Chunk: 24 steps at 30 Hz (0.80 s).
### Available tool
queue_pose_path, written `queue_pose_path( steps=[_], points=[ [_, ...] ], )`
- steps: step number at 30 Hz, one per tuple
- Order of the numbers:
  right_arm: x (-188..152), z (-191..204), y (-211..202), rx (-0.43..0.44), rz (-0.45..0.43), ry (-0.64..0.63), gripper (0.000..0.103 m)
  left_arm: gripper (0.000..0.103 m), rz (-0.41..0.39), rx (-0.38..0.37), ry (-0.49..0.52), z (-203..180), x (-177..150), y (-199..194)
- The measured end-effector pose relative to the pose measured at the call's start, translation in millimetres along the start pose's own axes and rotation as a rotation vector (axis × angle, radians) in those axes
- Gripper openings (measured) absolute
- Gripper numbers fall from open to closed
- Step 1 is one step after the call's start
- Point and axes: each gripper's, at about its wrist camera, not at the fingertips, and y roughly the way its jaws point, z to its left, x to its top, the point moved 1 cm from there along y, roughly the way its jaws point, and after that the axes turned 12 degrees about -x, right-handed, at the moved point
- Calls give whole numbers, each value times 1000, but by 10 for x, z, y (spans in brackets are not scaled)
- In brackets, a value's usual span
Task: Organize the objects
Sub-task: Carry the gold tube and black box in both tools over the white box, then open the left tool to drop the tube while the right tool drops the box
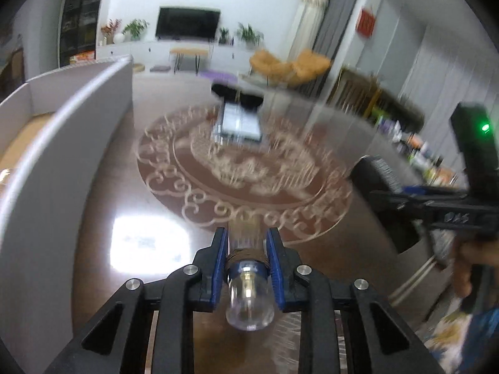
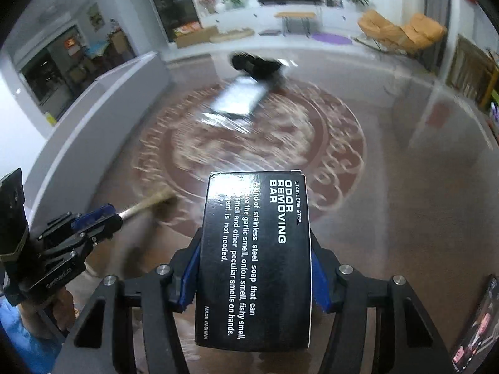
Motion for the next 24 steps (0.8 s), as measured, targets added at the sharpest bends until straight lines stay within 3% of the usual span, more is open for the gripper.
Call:
queue_pose_path(
  steps=[5, 12, 16, 19, 21, 22, 23, 24],
  points=[
    [367, 599, -420, 89, -103, -70, 59, 19, -152, -25, -45, 55, 219, -686],
    [876, 1668, -869, 284, -211, -178, 59, 19, -366, -21, -152, 574, 555, -1782],
    [1098, 2284, -979, 380, -223, -235, 59, 19, -445, 45, -187, 974, 726, -2363],
    [1202, 2768, -852, 409, -191, -301, 59, 19, -411, 189, -206, 1379, 790, -2536],
    [1170, 3057, -687, 433, -132, -328, 59, 23, -308, 238, -251, 1710, 803, -2417],
    [1144, 3213, -562, 436, -95, -340, 60, 33, -218, 269, -291, 1945, 784, -2276],
    [1102, 3370, -430, 425, -64, -360, 61, 57, -147, 301, -325, 2142, 754, -2146],
    [1063, 3485, -328, 412, -42, -379, 64, 67, -74, 352, -354, 2362, 706, -1993]
  ],
)
